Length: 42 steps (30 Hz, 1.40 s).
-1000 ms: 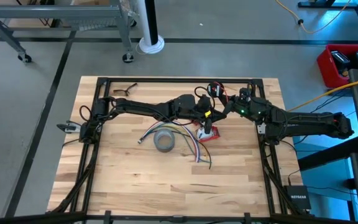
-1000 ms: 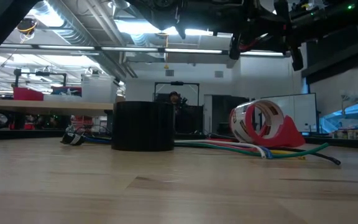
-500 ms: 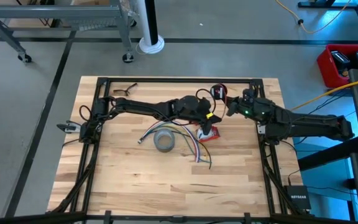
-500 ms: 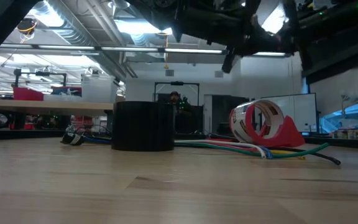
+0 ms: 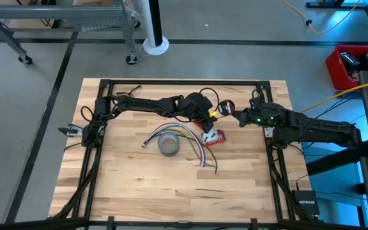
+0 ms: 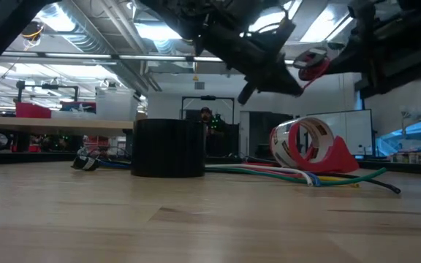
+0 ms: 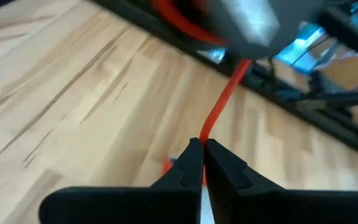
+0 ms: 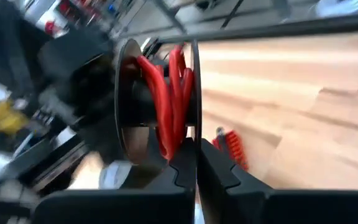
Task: Coil cords
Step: Coil the red wire on the black spool
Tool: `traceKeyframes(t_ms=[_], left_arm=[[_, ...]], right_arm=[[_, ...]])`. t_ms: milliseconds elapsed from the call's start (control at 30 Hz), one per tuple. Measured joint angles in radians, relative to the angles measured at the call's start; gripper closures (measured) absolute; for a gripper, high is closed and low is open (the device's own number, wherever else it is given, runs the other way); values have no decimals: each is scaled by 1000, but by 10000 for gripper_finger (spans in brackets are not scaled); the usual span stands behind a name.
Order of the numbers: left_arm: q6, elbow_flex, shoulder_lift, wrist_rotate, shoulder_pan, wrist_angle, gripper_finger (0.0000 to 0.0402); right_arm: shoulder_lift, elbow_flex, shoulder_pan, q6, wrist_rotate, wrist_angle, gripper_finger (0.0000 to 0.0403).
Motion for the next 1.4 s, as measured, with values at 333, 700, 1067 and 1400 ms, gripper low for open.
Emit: traceKeyframes(t_ms=[333, 700, 1067, 1400], left_arm=[[85, 0, 0, 10, 28, -118, 401], [89, 0, 1, 106, 38, -130, 401], [33, 56, -4, 188, 67, -144, 400], [21, 69, -5, 245, 69, -150, 400]], right_arm=[[8, 0, 0, 3, -167, -119, 400], [77, 0, 0, 5, -271, -157, 400], [203, 0, 0, 5, -344, -149, 400], [262, 0, 0, 24, -334, -130, 400]])
